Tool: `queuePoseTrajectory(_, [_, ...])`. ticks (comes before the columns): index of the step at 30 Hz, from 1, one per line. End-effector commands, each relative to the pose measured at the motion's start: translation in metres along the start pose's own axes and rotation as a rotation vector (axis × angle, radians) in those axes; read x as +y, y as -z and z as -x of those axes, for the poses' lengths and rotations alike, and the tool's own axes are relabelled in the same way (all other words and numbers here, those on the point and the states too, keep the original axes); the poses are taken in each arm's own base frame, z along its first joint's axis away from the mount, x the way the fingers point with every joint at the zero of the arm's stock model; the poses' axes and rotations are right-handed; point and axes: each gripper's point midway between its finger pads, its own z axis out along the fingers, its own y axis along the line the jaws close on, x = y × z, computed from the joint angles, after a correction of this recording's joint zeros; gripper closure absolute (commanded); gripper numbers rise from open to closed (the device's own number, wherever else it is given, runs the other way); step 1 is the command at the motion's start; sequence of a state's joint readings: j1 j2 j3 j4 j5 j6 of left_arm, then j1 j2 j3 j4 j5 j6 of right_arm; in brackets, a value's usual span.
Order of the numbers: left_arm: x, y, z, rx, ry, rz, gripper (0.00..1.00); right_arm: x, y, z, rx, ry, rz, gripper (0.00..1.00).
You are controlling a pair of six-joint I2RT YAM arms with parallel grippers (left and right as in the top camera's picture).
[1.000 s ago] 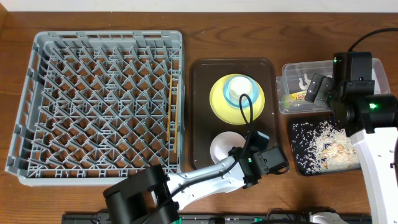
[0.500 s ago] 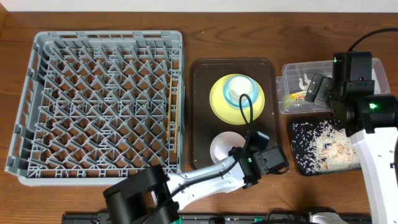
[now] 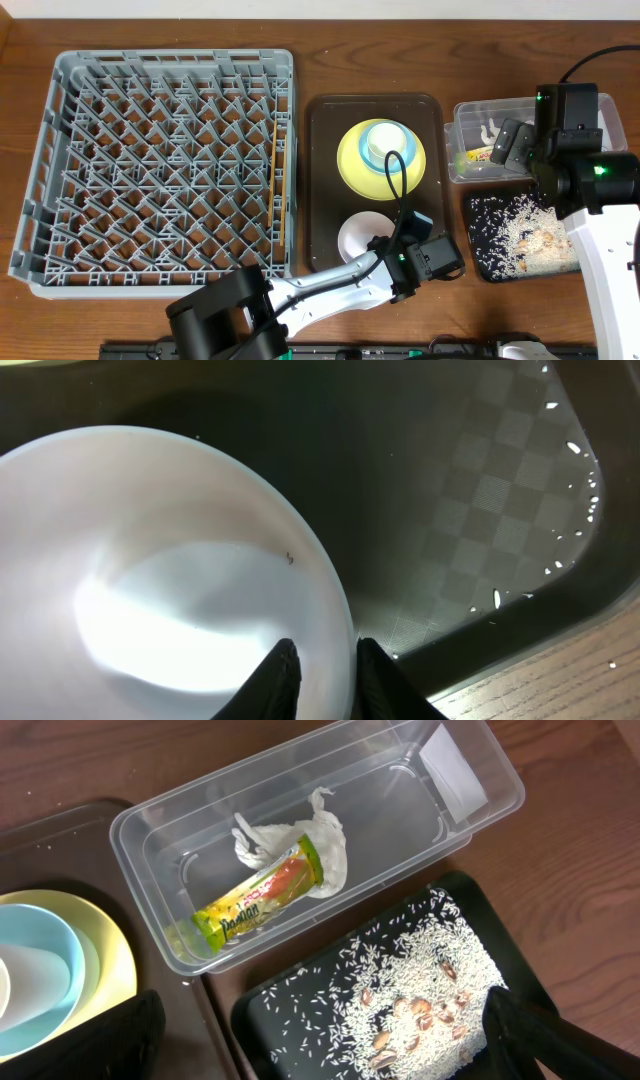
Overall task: Sort waste into correct bins and load items into the dishwasher rack
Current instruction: 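Lower the left gripper and grip the white bowl rim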
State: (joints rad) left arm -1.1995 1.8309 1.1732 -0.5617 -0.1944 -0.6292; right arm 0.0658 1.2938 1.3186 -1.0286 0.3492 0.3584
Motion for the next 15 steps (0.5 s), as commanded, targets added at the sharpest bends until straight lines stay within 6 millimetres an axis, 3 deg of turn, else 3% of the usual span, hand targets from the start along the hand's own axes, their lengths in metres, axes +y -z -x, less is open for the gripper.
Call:
queuePoseTrajectory(1, [0.0079,-0.0062,-0.0042,0.006,-0.009,0.037,0.75,-0.0034,0.0018,0.0015,-0.01,0.005,-0.014,0.01])
queuePoseTrajectory(15, [0.009,-0.007,-0.0058,0.01,-0.01,0.04,0.75,-0.0034,0.0018,0.0015,-0.01,0.005,-0.014,0.01])
